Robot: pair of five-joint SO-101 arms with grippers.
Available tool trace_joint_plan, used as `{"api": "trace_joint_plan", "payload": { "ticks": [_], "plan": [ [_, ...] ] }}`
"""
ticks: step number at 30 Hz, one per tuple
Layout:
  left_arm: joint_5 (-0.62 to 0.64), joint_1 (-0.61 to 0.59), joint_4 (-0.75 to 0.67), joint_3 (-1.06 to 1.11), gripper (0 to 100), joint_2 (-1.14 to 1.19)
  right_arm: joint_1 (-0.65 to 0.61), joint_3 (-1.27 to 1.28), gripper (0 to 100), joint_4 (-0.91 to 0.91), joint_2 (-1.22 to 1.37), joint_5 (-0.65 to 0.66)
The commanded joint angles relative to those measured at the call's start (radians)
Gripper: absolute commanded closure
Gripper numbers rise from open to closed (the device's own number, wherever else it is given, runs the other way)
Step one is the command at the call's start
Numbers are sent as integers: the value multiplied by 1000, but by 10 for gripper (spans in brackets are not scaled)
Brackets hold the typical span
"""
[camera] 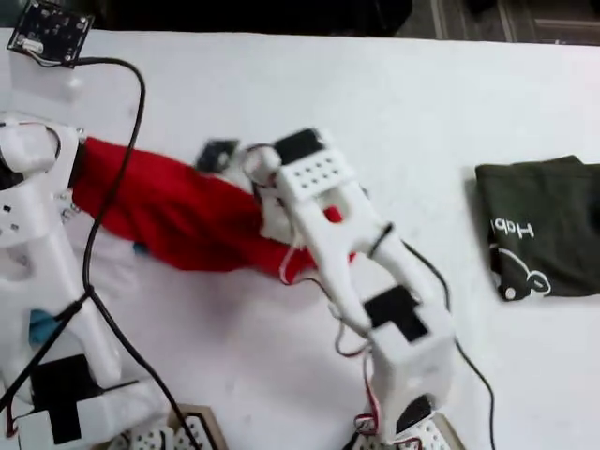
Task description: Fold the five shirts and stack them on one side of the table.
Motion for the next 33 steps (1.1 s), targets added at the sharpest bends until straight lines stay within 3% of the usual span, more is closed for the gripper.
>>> {"api": "trace_joint_plan", "payload": {
  "ticks": [1, 5, 10, 20, 24, 29, 33],
  "plan": [
    [0, -1, 5, -5, 976, -41, -19, -259, 637, 44, 114, -120],
    [-2, -2, 5, -5, 976, -41, -21, -402, 637, 122, 196, -141],
    [-2, -2, 3, -5, 976, -38, -1, -319, 637, 122, 56, -140],
    [2, -2, -5, -5, 976, -35, -7, 104, 637, 120, -375, -140],
    [3, 1, -5, -5, 976, -35, -93, 296, 637, 120, -506, -132],
    [3, 2, -5, -5, 976, -35, -219, 537, 637, 91, -532, -140],
    [5, 2, -5, -5, 976, -35, -225, 686, 637, -82, -460, -140]
  ]
}}
